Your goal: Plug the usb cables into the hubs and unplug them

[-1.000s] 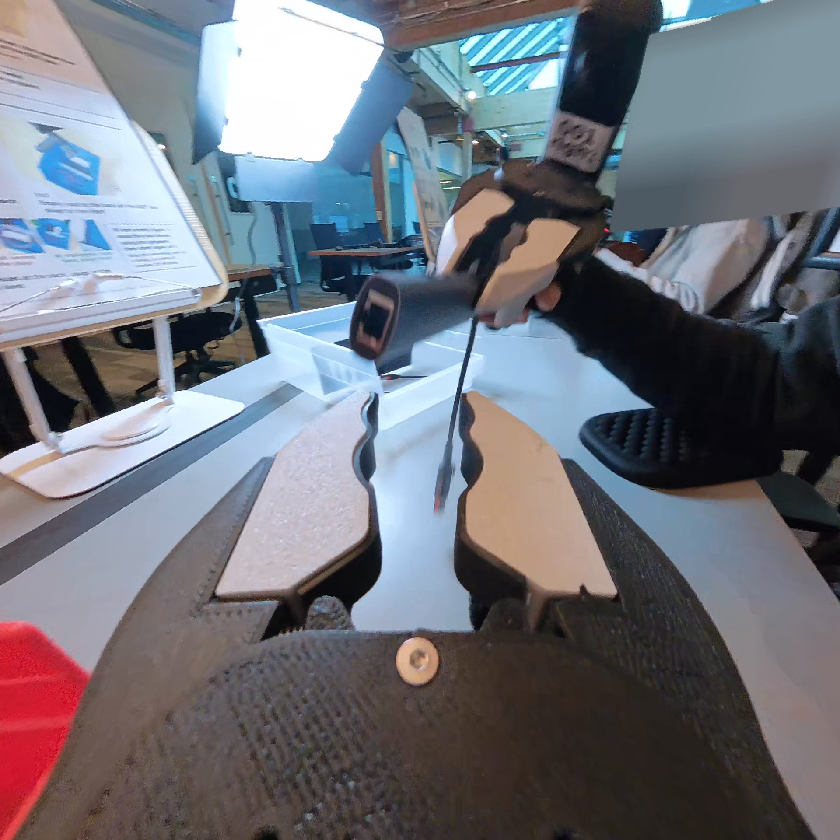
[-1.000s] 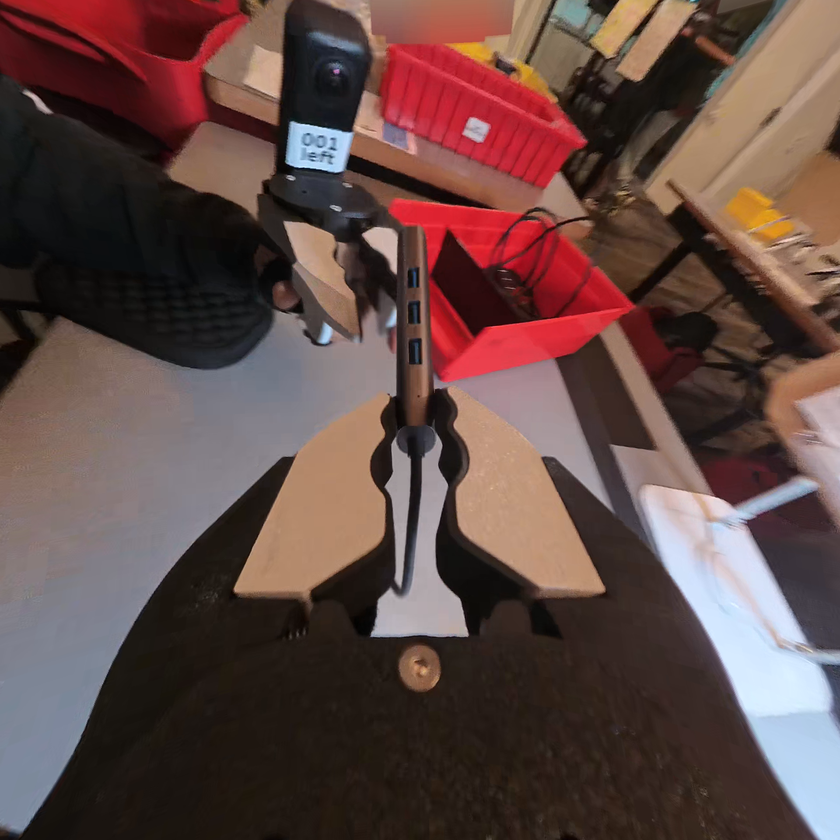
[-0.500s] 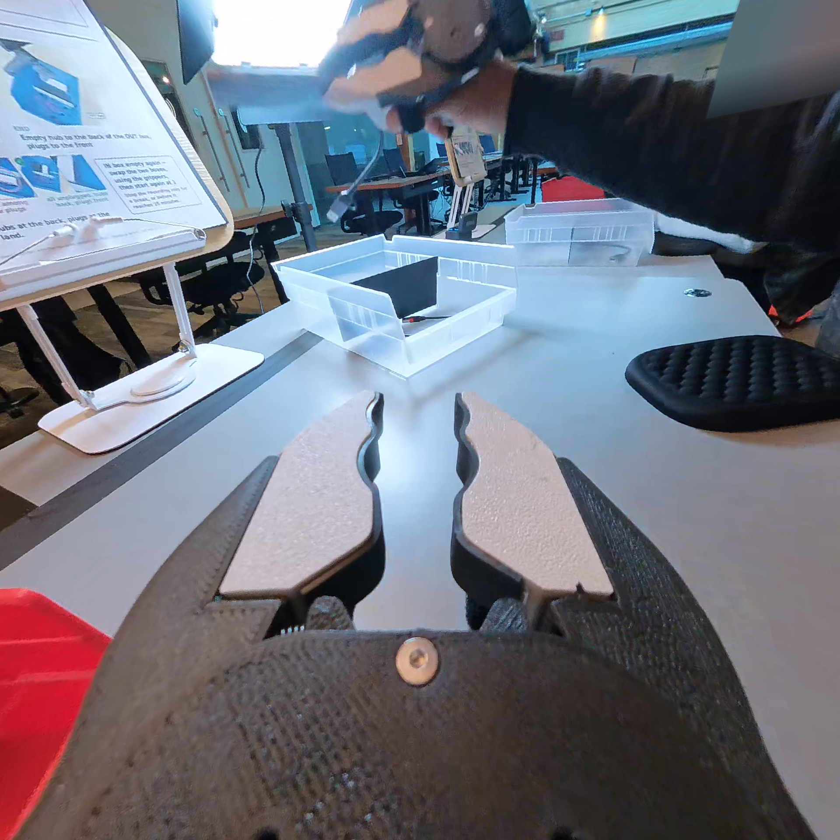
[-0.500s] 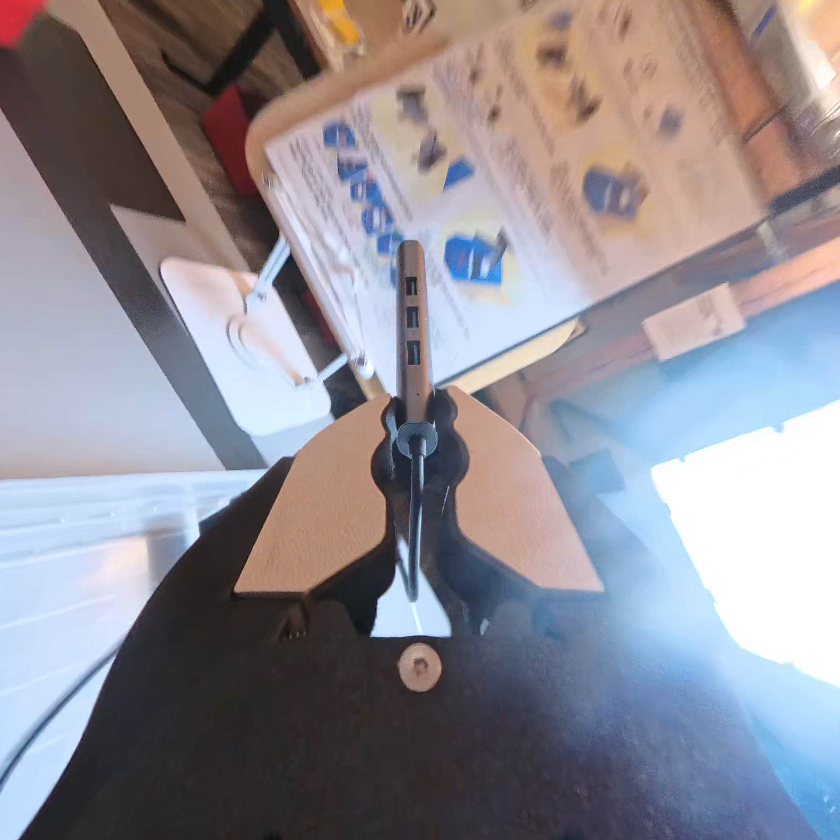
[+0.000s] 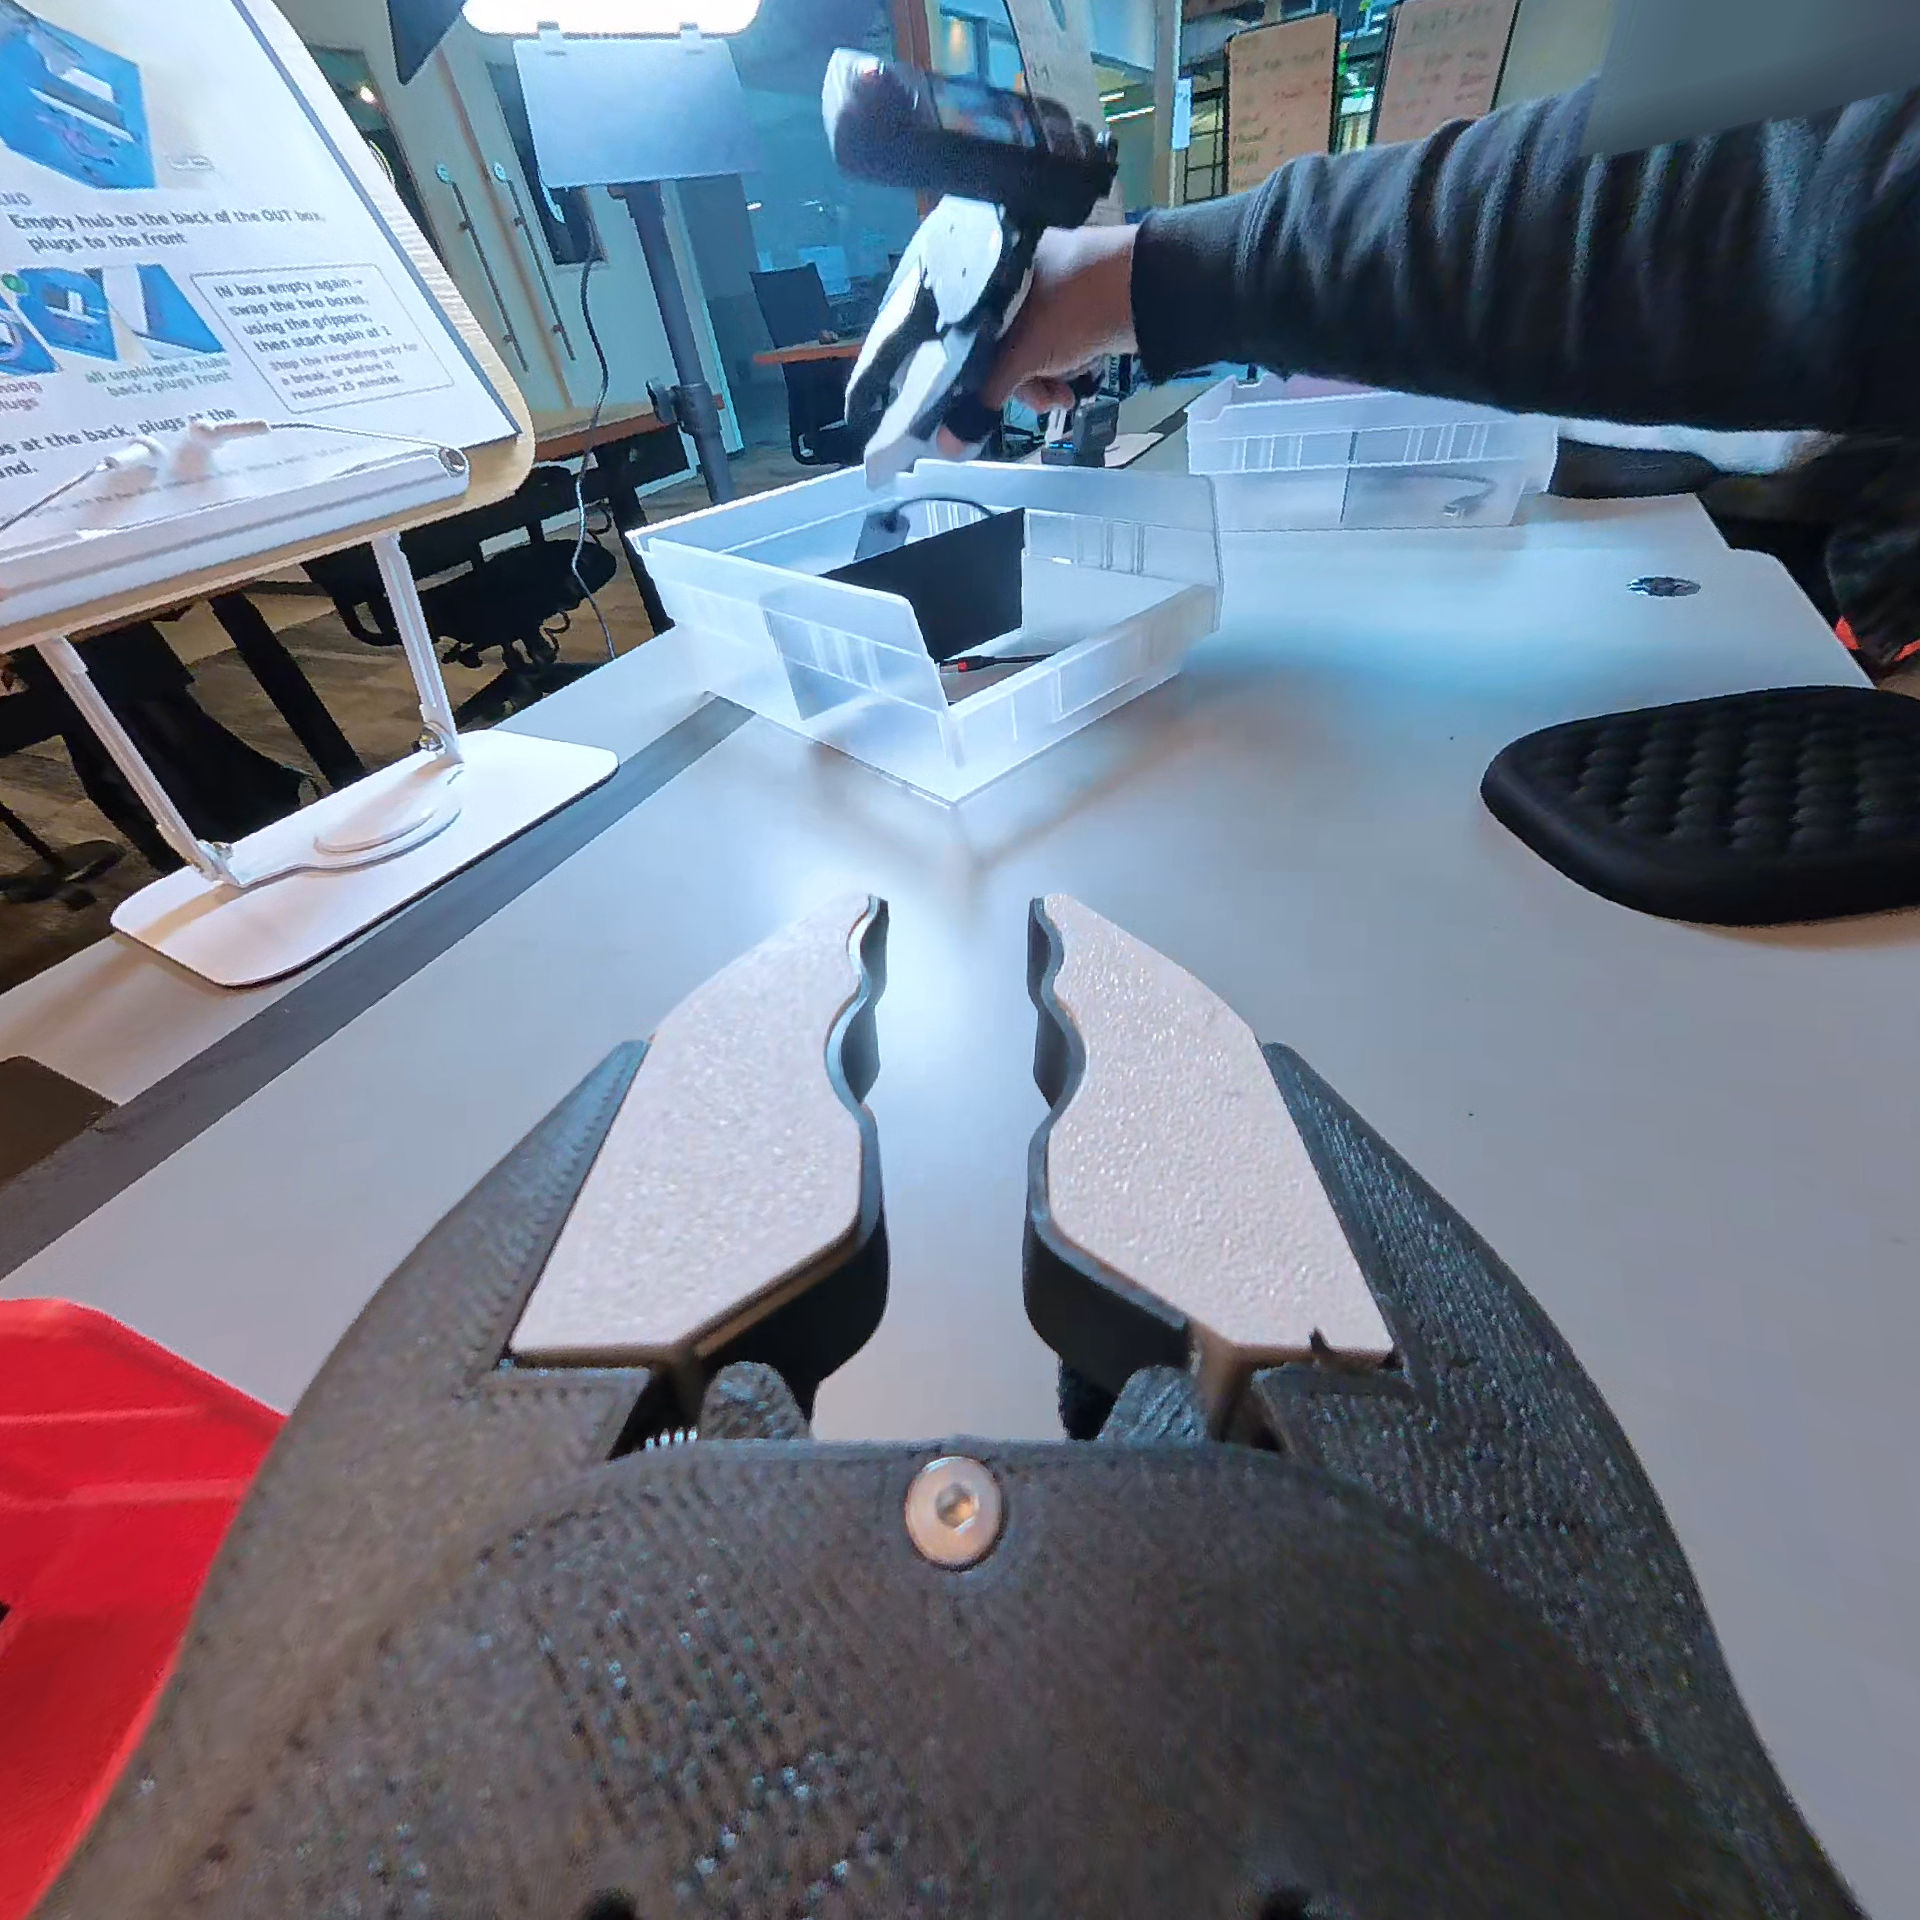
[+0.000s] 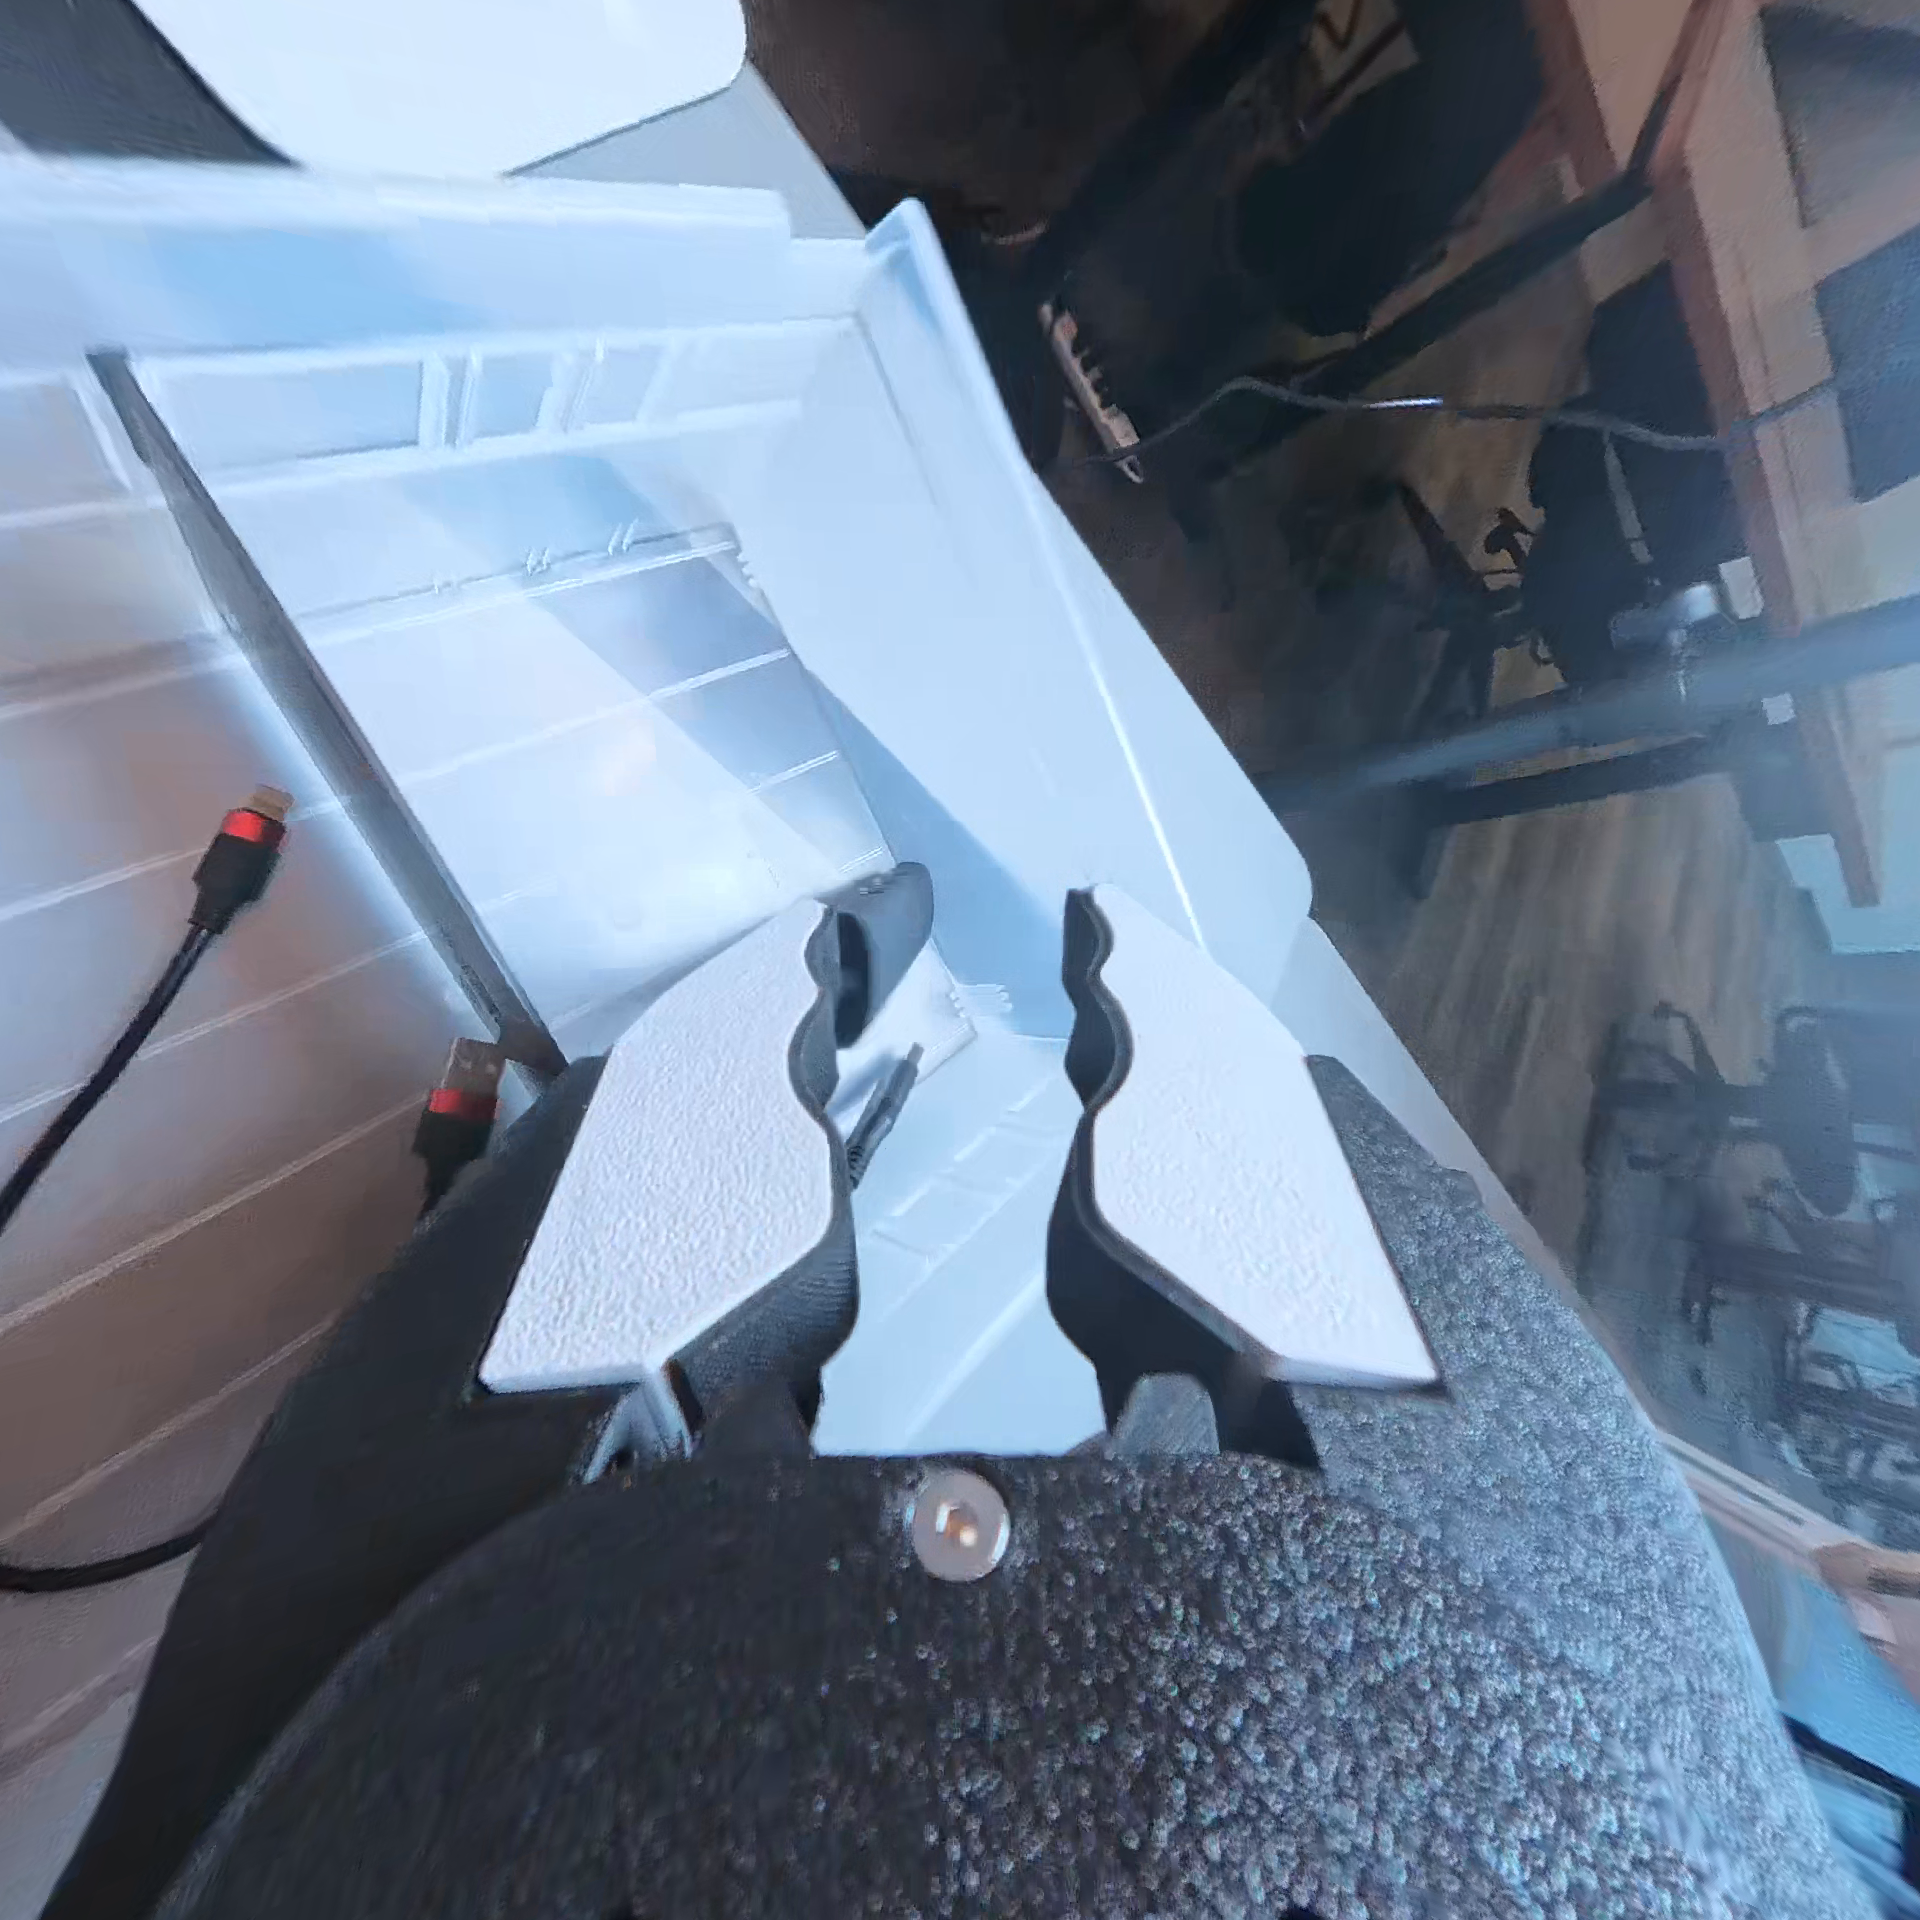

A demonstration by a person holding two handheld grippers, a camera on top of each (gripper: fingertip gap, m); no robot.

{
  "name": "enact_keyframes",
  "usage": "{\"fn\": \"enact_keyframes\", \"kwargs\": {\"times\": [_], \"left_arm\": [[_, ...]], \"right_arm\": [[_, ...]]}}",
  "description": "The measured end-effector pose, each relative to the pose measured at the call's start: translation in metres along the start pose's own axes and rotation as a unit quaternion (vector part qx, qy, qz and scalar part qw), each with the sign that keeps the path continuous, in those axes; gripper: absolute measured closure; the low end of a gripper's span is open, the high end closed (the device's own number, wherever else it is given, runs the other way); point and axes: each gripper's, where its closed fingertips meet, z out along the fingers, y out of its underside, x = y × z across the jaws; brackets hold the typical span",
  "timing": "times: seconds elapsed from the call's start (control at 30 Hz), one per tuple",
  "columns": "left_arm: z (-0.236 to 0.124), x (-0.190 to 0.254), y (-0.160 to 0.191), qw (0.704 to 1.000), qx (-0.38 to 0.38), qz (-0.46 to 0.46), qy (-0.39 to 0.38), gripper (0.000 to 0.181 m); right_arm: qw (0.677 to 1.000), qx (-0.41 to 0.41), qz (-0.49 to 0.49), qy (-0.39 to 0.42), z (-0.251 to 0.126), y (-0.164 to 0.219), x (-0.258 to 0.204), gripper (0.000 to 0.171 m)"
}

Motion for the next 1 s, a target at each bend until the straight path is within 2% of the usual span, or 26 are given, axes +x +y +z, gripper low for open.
{"fn": "enact_keyframes", "kwargs": {"times": [0.13, 0.23, 0.33, 0.43, 0.53, 0.63, 0.7, 0.77, 0.83, 0.93, 1.0], "left_arm": [[0.001, -0.001, 0.001, 1.0, -0.003, -0.001, -0.004, 0.155], [0.0, -0.004, 0.0, 1.0, -0.006, -0.003, -0.015, 0.155], [-0.002, -0.013, 0.001, 0.999, -0.012, -0.013, -0.036, 0.154], [-0.01, -0.032, -0.001, 0.997, -0.015, -0.025, -0.073, 0.152], [-0.033, -0.064, -0.016, 0.99, -0.014, -0.008, -0.14, 0.151], [-0.079, -0.121, -0.04, 0.965, -0.038, 0.023, -0.259, 0.15], [-0.114, -0.165, -0.049, 0.94, -0.073, 0.028, -0.332, 0.15], [-0.142, -0.204, -0.048, 0.92, -0.121, 0.01, -0.374, 0.146], [-0.161, -0.238, -0.038, 0.904, -0.175, -0.029, -0.39, 0.143], [-0.183, -0.279, -0.005, 0.864, -0.292, -0.061, -0.406, 0.135], [-0.182, -0.287, 0.025, 0.852, -0.338, -0.135, -0.376, 0.131]], "right_arm": [[0.991, 0.106, 0.085, 0.007, -0.037, -0.033, 0.017, 0.125], [0.961, 0.227, 0.156, -0.007, -0.084, -0.071, 0.01, 0.125], [0.91, 0.347, 0.22, -0.052, -0.143, -0.1, -0.024, 0.126], [0.861, 0.411, 0.272, -0.121, -0.189, -0.108, -0.085, 0.128], [0.846, 0.417, 0.292, -0.157, -0.21, -0.093, -0.151, 0.129], [0.847, 0.395, 0.301, -0.191, -0.209, -0.072, -0.209, 0.13], [0.855, 0.39, 0.287, -0.186, -0.201, -0.061, -0.231, 0.131], [0.862, 0.388, 0.272, -0.179, -0.193, -0.056, -0.244, 0.135], [0.864, 0.383, 0.259, -0.196, -0.191, -0.057, -0.254, 0.135], [0.868, 0.386, 0.239, -0.2, -0.19, -0.059, -0.263, 0.137], [0.874, 0.379, 0.221, -0.208, -0.188, -0.057, -0.274, 0.138]]}}
